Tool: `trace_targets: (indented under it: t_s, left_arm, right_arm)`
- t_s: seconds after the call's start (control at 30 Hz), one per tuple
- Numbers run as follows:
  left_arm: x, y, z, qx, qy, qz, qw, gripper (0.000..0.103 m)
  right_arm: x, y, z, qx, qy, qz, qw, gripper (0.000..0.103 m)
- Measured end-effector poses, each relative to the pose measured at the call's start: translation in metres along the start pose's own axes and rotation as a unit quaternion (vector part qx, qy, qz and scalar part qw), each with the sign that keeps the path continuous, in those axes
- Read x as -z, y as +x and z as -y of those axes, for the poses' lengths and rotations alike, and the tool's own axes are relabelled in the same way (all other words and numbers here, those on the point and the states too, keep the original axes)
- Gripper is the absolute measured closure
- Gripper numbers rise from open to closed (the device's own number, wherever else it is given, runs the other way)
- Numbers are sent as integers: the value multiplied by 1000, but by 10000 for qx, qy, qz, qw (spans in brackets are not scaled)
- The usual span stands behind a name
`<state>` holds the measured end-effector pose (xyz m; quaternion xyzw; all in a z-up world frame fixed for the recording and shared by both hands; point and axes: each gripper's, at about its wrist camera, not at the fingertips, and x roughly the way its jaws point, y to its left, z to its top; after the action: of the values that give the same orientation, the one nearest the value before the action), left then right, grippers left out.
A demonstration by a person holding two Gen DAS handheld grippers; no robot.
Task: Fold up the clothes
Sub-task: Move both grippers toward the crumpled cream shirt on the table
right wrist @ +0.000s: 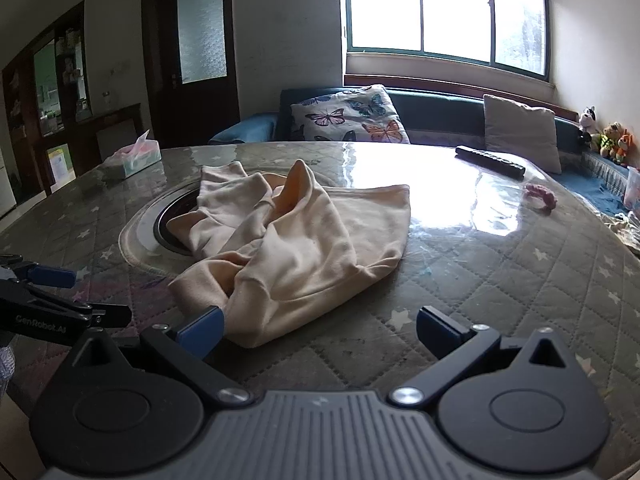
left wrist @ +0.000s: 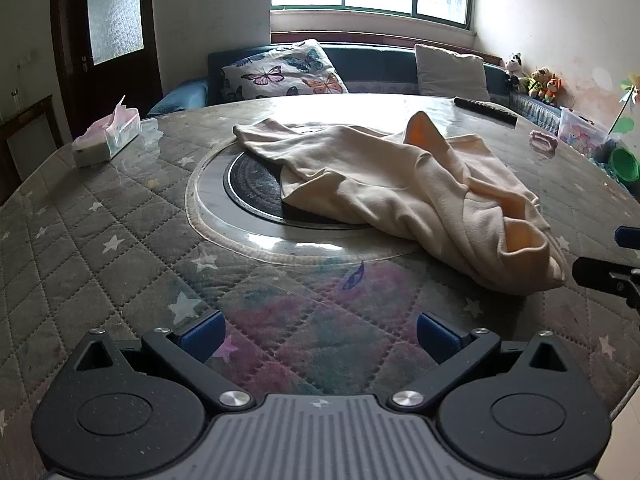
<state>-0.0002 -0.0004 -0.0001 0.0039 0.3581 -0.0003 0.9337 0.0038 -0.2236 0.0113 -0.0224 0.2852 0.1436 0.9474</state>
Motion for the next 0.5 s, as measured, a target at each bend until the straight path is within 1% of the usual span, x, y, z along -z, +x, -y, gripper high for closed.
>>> trace_targets:
  t_s: [0.13, 0.2, 0.27, 0.5]
  left_arm:
    - [2, -1, 4, -8, 7, -36, 10000, 0]
    - [3, -1, 5, -12, 10, -54, 10000, 0]
    - [4, -1, 7, -15, 13, -72, 10000, 0]
    - [7, 4, 10, -13, -8, -251, 9997, 0]
  right_arm:
    - [1, -2, -1, -11, 41, 12, 10000, 0]
    - [3, -6, -12, 19, -105, 42, 9999, 0]
    - [3, -3, -10, -21, -47, -63, 10000, 0]
    - [6, -2, -13, -3, -84, -130, 9999, 0]
